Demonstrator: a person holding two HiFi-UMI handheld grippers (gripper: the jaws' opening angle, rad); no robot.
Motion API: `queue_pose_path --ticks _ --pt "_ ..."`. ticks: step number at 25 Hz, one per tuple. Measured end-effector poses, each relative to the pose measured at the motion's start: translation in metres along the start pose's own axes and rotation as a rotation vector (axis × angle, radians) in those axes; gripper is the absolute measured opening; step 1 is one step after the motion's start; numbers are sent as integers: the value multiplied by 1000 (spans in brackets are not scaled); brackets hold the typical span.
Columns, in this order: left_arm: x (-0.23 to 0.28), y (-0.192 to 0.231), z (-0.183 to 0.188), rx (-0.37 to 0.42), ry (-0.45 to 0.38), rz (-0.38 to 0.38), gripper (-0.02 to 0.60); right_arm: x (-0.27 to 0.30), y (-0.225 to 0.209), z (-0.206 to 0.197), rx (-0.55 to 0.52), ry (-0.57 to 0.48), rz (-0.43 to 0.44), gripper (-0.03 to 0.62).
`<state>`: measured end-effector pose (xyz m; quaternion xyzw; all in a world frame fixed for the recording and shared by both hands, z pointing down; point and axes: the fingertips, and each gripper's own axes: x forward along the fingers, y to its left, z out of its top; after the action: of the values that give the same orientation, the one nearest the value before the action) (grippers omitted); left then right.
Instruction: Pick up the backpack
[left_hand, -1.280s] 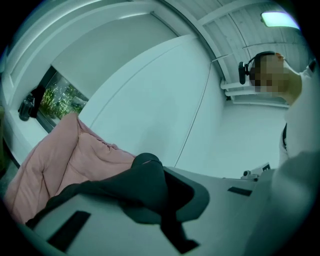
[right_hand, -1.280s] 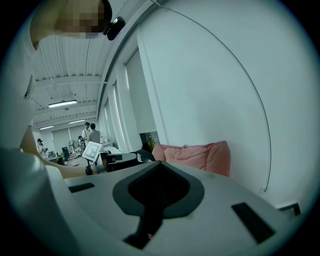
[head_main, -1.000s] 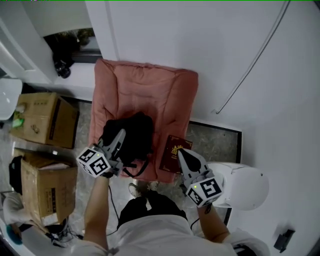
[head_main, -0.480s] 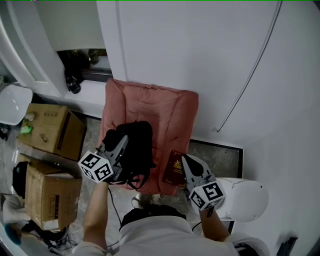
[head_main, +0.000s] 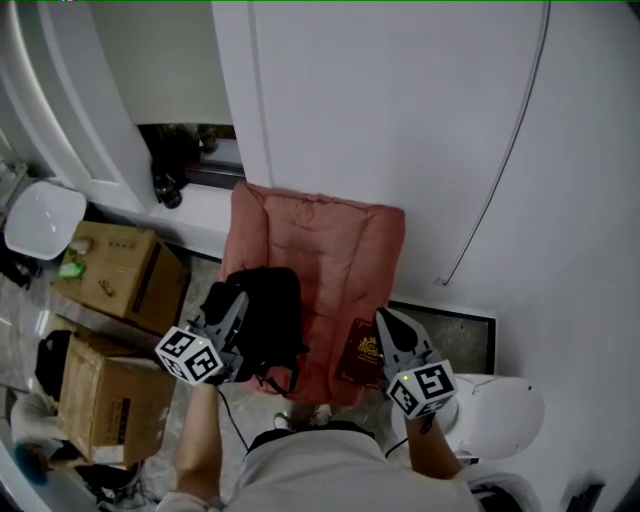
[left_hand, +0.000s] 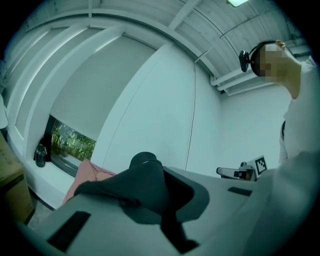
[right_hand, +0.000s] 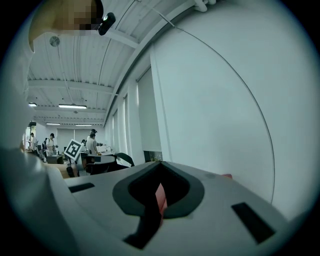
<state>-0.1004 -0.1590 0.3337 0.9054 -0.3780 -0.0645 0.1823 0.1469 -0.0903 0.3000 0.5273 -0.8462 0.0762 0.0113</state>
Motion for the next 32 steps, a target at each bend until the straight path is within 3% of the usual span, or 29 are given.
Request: queue_pose_path --ticks 9,17,32 --pt "-39 -5 42 130 -32 63 17 -2 -9 25 -57 -32 -31 21" --pt "-88 -2 70 209 -91 171 17 -10 -33 37 -102 -45 -81 21" --pt "-167 -4 97 218 -201 366 17 -24 -48 38 -87 -36 -118 20"
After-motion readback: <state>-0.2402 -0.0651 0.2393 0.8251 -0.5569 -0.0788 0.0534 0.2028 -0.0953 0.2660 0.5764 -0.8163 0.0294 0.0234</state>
